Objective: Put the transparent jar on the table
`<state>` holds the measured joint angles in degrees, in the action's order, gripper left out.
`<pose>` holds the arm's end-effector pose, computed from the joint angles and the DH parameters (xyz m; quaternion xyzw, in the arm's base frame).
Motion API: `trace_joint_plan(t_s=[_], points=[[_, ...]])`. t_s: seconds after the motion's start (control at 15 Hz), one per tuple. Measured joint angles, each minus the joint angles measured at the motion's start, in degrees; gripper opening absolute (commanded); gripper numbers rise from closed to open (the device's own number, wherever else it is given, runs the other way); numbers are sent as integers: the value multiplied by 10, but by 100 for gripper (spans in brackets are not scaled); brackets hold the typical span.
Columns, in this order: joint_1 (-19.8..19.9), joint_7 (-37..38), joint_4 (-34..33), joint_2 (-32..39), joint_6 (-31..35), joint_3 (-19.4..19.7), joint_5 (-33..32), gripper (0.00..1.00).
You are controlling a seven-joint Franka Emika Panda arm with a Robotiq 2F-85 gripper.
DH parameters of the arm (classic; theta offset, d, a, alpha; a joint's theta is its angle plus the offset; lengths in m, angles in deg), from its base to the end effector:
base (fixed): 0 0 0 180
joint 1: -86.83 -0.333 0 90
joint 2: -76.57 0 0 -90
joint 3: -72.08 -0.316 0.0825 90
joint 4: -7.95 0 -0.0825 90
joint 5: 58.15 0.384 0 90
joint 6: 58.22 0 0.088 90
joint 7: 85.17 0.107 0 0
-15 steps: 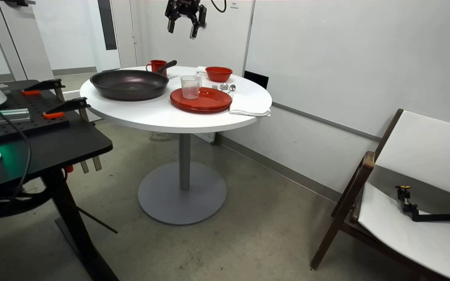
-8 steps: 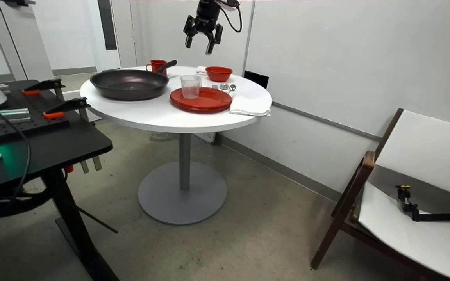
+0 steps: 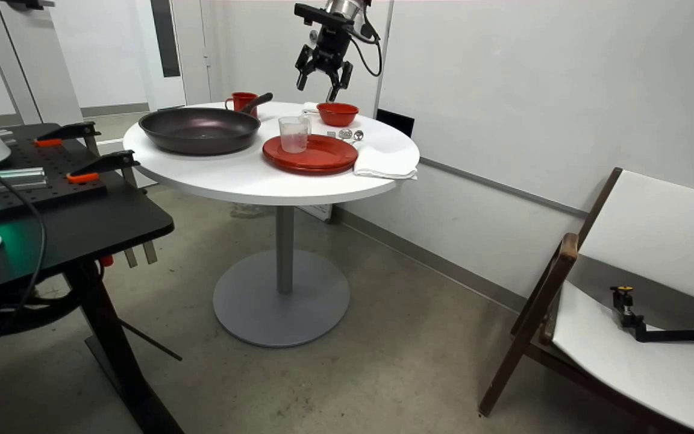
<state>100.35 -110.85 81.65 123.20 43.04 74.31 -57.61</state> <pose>0.6830 -0.1856 0.2377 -0.9823 -0.0873 0.1584 0.0486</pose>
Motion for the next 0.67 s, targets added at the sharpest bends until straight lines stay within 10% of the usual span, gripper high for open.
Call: trace_joint_plan(t_s=[0.67], points=[[8,0,-59,57,-12,-19,20,100]])
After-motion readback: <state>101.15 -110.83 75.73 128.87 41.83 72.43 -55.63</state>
